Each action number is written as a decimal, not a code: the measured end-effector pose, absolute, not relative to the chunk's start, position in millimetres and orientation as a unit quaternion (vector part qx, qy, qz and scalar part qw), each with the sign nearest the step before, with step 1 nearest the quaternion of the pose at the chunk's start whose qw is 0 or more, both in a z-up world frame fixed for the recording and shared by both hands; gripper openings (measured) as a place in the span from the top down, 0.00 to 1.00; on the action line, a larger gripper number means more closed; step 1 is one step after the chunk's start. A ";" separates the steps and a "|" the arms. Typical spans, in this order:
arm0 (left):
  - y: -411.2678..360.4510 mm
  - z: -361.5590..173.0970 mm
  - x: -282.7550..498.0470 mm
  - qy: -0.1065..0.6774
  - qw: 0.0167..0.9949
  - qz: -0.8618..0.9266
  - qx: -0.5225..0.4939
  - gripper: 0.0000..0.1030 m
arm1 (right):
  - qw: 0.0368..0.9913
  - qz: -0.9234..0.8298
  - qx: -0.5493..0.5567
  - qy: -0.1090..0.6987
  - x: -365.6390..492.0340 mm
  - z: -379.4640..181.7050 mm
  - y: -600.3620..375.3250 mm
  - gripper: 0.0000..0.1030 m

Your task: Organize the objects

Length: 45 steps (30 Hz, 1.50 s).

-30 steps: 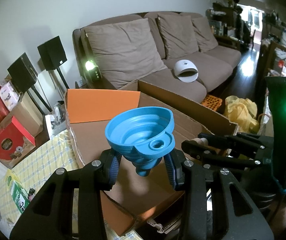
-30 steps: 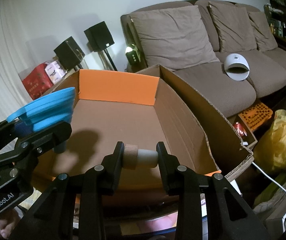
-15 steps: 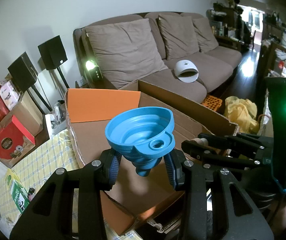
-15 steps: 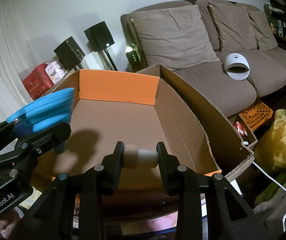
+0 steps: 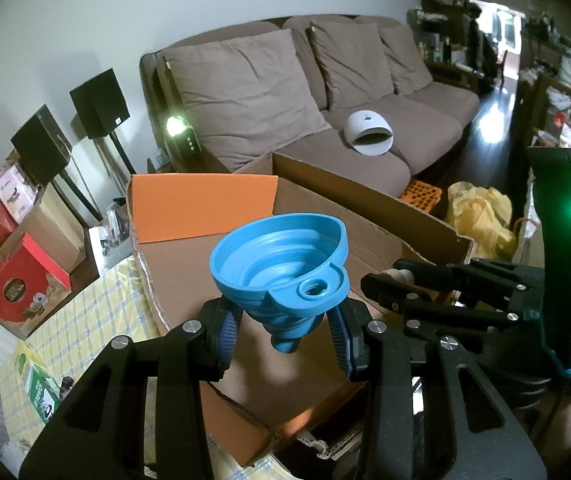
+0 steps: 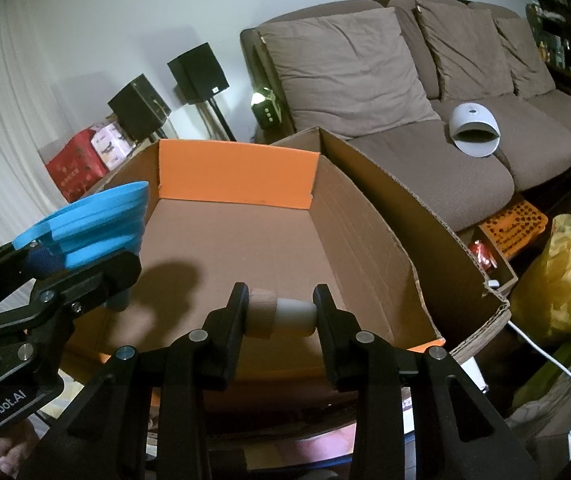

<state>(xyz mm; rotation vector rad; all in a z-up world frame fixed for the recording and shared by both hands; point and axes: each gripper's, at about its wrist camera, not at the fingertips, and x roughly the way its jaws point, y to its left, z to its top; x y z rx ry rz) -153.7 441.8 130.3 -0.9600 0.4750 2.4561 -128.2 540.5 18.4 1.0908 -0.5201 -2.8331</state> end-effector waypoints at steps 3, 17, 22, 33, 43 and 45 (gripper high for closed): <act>441.3 130.0 -153.6 0.176 0.228 0.892 -0.348 0.64 | 0.035 -0.918 0.355 -0.175 -128.0 17.2 542.1 0.66; 441.5 128.7 -151.4 0.180 0.226 0.892 -0.349 0.63 | 0.035 -0.917 0.355 -0.178 -127.7 17.2 543.1 0.66; 441.1 128.7 -150.6 0.182 0.225 0.891 -0.348 0.63 | 0.034 -0.917 0.355 -0.177 -127.8 17.2 543.0 0.66; 442.0 129.2 -148.6 0.190 0.225 0.891 -0.345 0.63 | 0.033 -0.918 0.356 -0.174 -129.2 19.2 540.5 0.66; 442.3 129.9 -149.6 0.189 0.228 0.892 -0.342 0.62 | 0.025 -0.919 0.353 -0.173 -130.2 19.2 537.9 0.63; 442.0 129.5 -150.0 0.188 0.229 0.892 -0.342 0.62 | 0.025 -0.919 0.353 -0.174 -130.0 19.5 538.2 0.63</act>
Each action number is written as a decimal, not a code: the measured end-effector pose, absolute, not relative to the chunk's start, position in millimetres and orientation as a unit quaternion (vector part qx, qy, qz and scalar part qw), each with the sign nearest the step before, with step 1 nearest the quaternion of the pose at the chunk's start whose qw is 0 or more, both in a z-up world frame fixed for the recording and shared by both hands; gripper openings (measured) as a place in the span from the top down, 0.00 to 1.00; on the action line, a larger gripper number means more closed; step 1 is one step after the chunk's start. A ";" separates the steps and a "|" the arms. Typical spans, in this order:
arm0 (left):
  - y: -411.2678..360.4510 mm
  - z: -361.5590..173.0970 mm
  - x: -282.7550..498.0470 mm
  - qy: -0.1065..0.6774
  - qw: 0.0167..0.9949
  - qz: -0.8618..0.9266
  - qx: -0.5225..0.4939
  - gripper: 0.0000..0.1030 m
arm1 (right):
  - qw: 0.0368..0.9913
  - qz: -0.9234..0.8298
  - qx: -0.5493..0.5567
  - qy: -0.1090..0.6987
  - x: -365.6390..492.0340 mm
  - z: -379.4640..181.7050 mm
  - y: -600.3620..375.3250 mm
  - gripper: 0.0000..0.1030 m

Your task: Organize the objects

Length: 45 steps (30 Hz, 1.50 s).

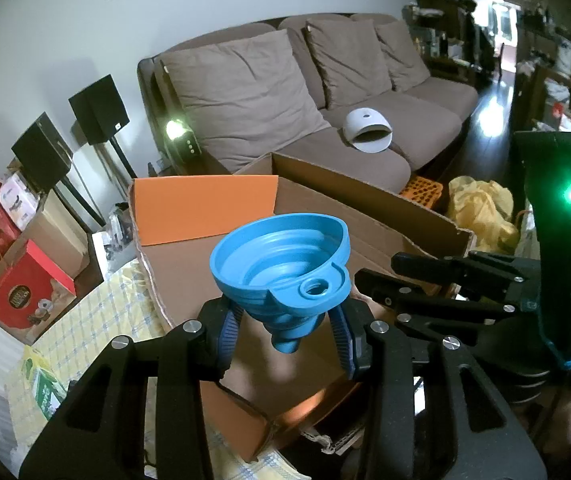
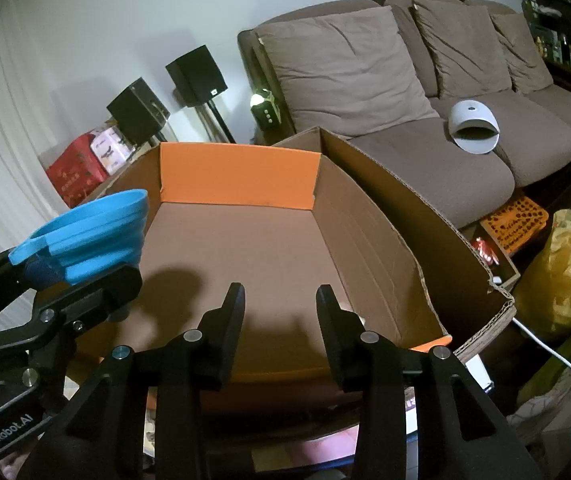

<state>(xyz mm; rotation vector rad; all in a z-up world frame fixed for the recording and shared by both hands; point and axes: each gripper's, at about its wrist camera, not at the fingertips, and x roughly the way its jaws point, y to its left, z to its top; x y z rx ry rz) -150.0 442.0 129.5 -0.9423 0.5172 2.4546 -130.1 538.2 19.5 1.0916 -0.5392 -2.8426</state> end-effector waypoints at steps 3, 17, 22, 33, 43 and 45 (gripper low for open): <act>442.2 129.2 -150.4 0.187 0.230 0.892 -0.342 0.62 | 0.024 -0.919 0.352 -0.173 -130.1 19.7 538.6 0.63; 444.8 130.3 -149.0 0.183 0.256 0.883 -0.348 0.53 | 0.020 -0.919 0.352 -0.174 -129.4 18.6 539.6 0.63; 443.9 133.0 -144.8 0.195 0.243 0.889 -0.335 0.23 | 0.013 -0.918 0.352 -0.180 -128.6 17.5 545.0 0.63; 393.5 175.5 -164.0 0.106 0.206 0.927 -0.295 0.11 | 0.007 -0.929 0.316 -0.191 -123.0 28.3 544.6 0.58; 393.4 152.8 -187.8 0.109 0.196 0.901 -0.371 0.11 | -0.036 -0.928 0.300 -0.219 -113.0 30.2 577.9 0.54; 403.2 146.3 -191.1 0.135 0.159 0.906 -0.369 0.12 | -0.043 -0.928 0.294 -0.224 -110.2 31.3 583.1 0.53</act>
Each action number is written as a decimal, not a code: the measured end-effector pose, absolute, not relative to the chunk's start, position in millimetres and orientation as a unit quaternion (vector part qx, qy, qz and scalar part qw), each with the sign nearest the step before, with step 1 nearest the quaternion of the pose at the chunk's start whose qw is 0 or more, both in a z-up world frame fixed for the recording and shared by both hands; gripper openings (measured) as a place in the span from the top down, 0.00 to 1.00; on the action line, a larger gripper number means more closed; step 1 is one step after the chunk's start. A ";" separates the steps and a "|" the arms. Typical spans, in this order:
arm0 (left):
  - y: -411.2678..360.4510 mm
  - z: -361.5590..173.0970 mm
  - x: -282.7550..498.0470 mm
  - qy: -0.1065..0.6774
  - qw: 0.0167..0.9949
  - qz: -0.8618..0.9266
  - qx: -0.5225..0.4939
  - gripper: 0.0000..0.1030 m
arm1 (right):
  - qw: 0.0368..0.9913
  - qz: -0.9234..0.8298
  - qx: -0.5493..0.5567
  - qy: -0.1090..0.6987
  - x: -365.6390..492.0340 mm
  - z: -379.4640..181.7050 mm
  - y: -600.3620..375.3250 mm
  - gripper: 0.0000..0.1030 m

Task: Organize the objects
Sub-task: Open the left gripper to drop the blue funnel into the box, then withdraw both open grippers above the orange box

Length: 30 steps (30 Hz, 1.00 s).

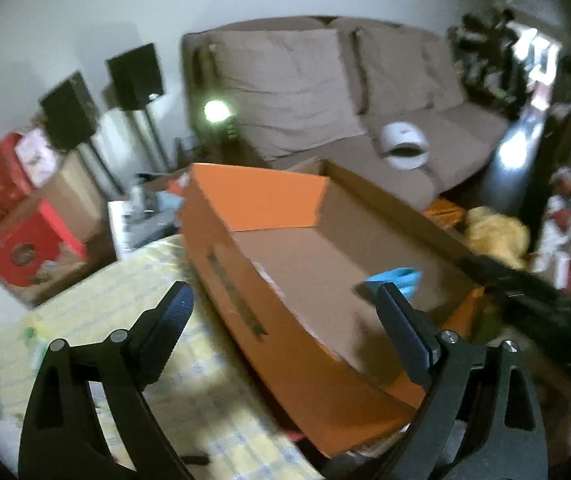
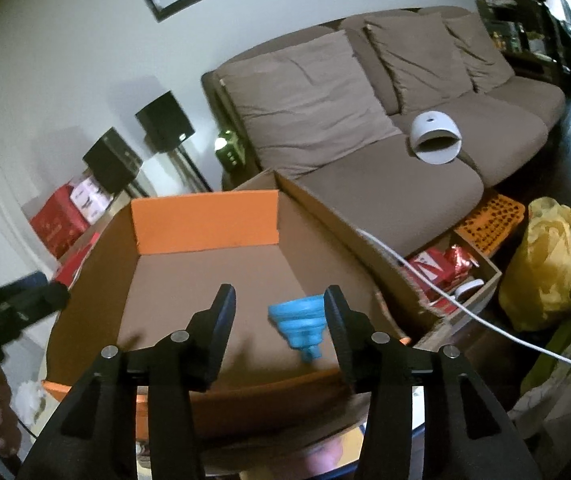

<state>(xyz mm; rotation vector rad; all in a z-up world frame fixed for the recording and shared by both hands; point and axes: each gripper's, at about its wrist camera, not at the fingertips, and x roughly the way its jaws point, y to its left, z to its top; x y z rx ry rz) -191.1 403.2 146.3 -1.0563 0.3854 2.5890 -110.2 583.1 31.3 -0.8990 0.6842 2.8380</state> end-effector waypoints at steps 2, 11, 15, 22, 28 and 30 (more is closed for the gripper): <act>415.0 138.5 -196.7 0.167 0.133 0.902 -0.374 0.13 | 0.052 0.928 -0.288 0.229 -107.5 31.4 587.1 0.52; 405.5 105.4 -210.5 0.106 0.154 0.891 -0.414 0.48 | 0.075 0.925 -0.280 0.244 -100.4 29.2 603.6 0.48; 384.1 107.6 -210.9 0.081 0.145 0.905 -0.392 0.62 | 0.079 0.924 -0.278 0.250 -97.6 28.7 608.7 0.47; 338.9 102.4 -203.1 0.035 0.136 0.917 -0.373 0.73 | 0.086 0.919 -0.285 0.257 -97.3 25.0 612.7 0.45; 325.8 101.9 -205.1 0.010 0.140 0.917 -0.372 0.74 | 0.068 0.922 -0.279 0.260 -99.4 26.1 607.3 0.34; 325.7 101.8 -205.4 0.004 0.143 0.918 -0.370 0.74 | 0.067 0.919 -0.284 0.265 -101.2 24.0 606.8 0.34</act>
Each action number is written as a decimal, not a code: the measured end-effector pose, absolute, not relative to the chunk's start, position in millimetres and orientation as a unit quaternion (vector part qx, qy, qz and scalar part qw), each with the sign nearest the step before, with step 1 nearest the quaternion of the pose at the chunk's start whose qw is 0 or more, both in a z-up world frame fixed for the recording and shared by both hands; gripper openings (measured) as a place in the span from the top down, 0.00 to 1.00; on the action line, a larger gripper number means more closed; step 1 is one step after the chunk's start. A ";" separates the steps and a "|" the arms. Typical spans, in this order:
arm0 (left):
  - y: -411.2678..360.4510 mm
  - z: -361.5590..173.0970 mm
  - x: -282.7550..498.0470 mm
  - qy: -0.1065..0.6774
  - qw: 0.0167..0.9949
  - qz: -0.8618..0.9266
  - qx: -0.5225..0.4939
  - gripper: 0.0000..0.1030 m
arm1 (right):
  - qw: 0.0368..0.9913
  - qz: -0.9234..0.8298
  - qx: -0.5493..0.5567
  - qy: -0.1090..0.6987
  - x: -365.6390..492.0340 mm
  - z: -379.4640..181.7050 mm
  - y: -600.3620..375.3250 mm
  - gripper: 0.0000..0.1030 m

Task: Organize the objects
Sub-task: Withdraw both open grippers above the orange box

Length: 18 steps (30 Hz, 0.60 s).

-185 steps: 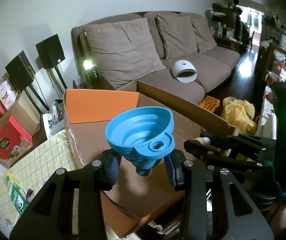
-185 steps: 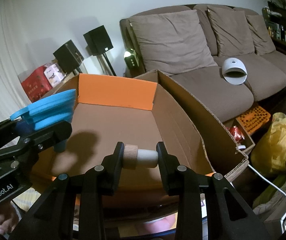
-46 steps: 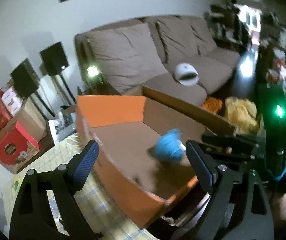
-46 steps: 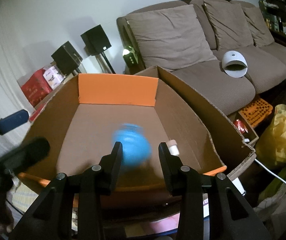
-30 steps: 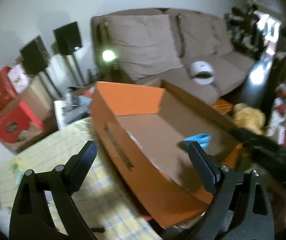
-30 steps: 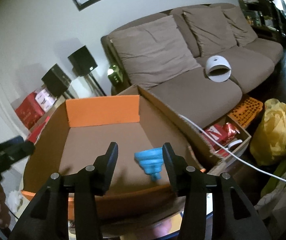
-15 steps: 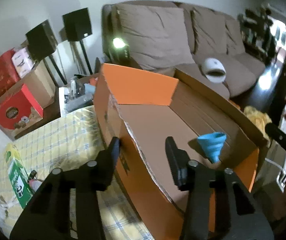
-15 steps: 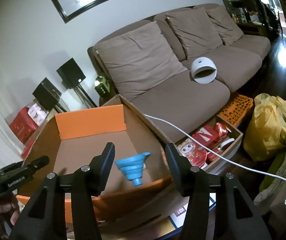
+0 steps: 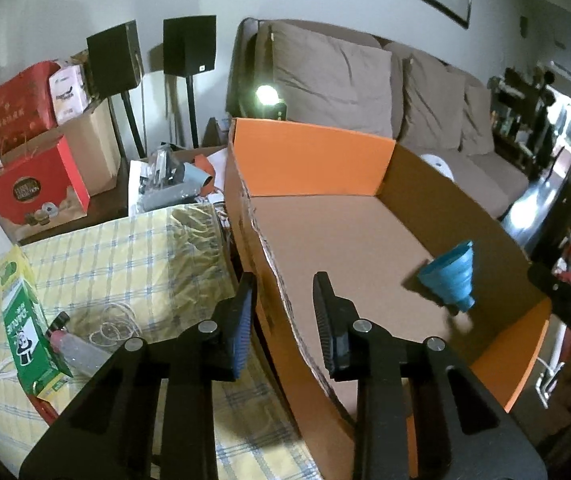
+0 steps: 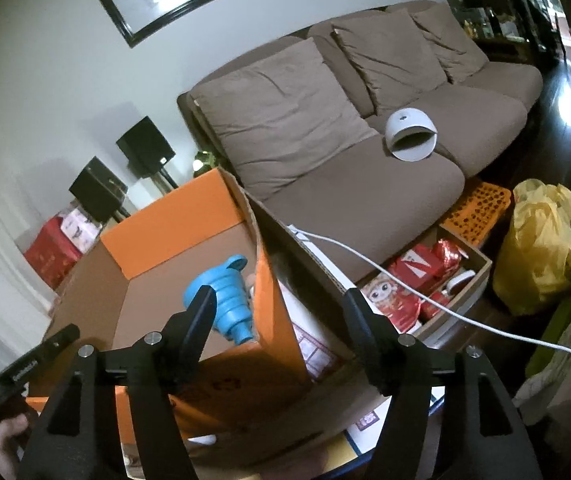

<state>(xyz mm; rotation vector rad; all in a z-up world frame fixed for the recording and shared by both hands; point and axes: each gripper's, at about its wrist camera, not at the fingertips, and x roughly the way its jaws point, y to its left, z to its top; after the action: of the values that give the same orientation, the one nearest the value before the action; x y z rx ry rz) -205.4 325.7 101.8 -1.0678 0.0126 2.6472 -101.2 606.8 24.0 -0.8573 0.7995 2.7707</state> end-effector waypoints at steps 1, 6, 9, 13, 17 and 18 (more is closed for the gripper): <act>325.9 101.8 -205.5 0.002 0.145 0.918 -0.370 0.74 | 0.061 0.918 -0.286 0.267 -102.2 23.0 605.9 0.34; 331.8 102.7 -203.4 -0.008 0.141 0.922 -0.361 0.73 | 0.049 0.925 -0.316 0.206 -111.0 24.5 587.9 0.73; 329.3 102.0 -203.4 -0.012 0.138 0.923 -0.359 0.73 | 0.059 0.925 -0.317 0.202 -111.0 23.1 585.3 0.79; 327.4 100.8 -198.0 -0.014 0.137 0.924 -0.356 0.73 | 0.069 0.936 -0.289 0.189 -103.5 34.6 584.2 0.95; 324.4 99.6 -195.3 -0.024 0.140 0.926 -0.350 0.73 | 0.071 0.939 -0.279 0.189 -101.5 38.1 584.4 0.95; 323.7 99.4 -195.2 -0.027 0.141 0.926 -0.350 0.73 | 0.068 0.938 -0.280 0.195 -102.4 36.3 587.0 0.94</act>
<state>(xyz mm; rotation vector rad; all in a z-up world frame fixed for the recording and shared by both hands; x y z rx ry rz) -195.2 323.7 99.4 -1.0096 -0.0782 2.6740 -102.4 587.0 36.3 -0.8426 0.5876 2.8241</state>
